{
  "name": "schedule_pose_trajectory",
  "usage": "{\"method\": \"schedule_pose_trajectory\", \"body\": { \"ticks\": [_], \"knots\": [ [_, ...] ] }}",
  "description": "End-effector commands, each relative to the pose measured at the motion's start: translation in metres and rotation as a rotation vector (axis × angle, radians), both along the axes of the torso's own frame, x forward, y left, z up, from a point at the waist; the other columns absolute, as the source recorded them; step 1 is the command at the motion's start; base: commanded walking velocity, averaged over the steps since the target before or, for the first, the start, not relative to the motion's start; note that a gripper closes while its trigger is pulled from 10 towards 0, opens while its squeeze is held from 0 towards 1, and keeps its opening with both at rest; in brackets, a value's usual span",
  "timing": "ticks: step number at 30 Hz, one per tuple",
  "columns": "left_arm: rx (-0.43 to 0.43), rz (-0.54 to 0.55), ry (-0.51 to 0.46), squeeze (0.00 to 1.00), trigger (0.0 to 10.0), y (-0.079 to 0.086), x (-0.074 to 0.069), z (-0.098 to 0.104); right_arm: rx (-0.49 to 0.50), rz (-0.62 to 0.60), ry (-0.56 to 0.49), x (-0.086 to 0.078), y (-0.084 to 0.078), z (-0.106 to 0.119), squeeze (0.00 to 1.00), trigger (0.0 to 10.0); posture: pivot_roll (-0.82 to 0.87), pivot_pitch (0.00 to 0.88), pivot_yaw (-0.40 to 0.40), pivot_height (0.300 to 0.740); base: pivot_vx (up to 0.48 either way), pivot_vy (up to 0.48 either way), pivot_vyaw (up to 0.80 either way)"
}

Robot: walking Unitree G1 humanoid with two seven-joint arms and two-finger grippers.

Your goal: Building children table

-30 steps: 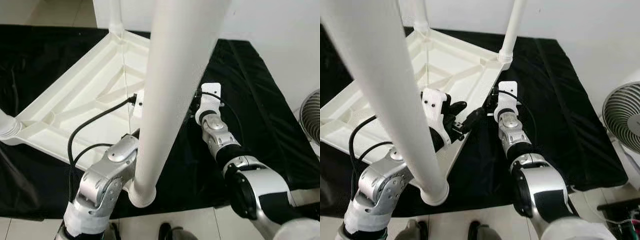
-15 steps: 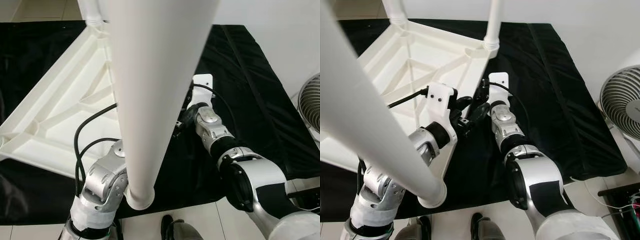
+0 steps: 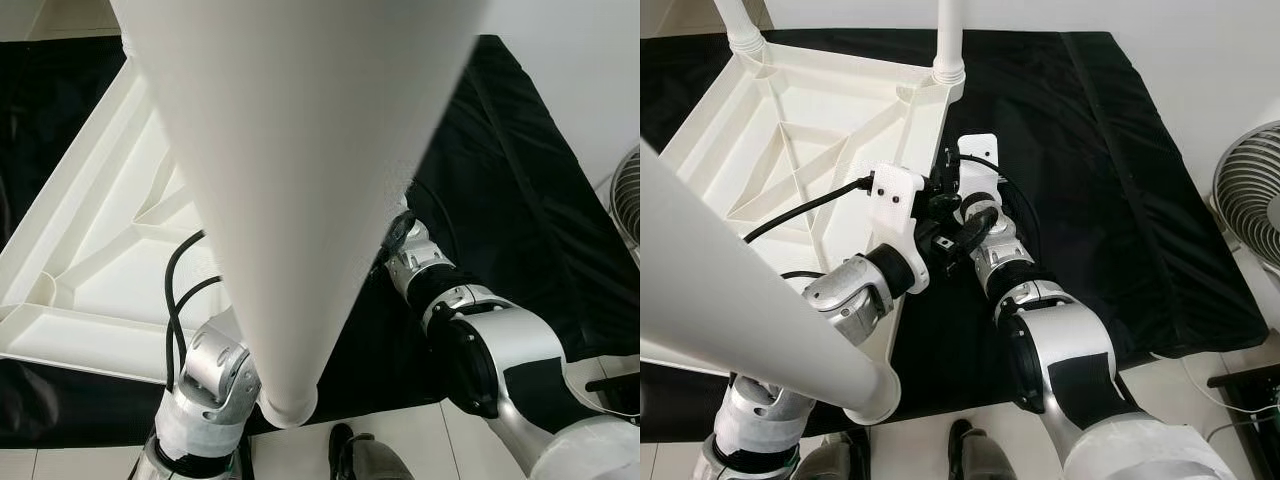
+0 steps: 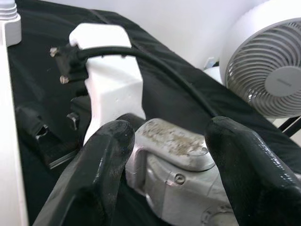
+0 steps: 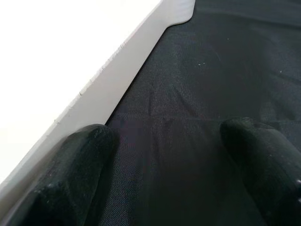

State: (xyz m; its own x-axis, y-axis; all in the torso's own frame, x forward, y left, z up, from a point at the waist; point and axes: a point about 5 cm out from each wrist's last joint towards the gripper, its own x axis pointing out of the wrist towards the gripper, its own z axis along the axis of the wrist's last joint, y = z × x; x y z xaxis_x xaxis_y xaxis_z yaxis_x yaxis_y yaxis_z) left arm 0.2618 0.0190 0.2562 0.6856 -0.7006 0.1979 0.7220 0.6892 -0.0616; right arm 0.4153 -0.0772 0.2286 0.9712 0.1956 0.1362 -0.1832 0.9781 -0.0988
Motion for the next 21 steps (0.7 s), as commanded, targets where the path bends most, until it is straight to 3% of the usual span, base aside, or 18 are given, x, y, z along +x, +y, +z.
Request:
{"method": "schedule_pose_trajectory", "body": {
  "ticks": [1,8,10,12,17,21],
  "knots": [
    [0.027,-0.005,0.017,0.00,10.0,-0.003,0.000,-0.006,0.001,0.015,-0.010,-0.001,0.001,-0.002,0.00,10.0,0.18,0.289,-0.001,0.740,0.000,0.000,0.00],
    [0.071,0.016,0.021,0.00,10.0,0.022,0.003,-0.016,-0.056,0.009,-0.034,-0.004,-0.026,-0.015,0.00,10.0,0.12,0.248,-0.016,0.740,0.000,0.000,0.00],
    [0.071,0.016,0.021,0.00,10.0,0.022,0.003,-0.016,-0.056,0.009,-0.034,-0.004,-0.026,-0.015,0.00,10.0,0.12,0.248,-0.016,0.740,0.000,0.000,0.00],
    [0.104,0.010,0.012,0.00,10.0,0.036,0.004,-0.016,-0.097,0.071,-0.057,-0.009,-0.038,-0.025,0.00,10.0,0.11,0.224,-0.021,0.740,0.000,0.000,0.00],
    [0.141,0.012,-0.001,0.00,10.0,0.047,0.004,-0.017,-0.102,0.143,-0.078,-0.016,-0.044,-0.031,0.00,10.0,0.11,0.208,-0.022,0.740,0.000,0.000,0.00],
    [0.233,-0.009,-0.025,0.00,10.0,0.063,-0.001,-0.025,-0.057,0.333,-0.144,-0.039,-0.047,-0.033,0.00,10.0,0.09,0.174,-0.022,0.740,0.000,0.000,0.00]
  ]
}}
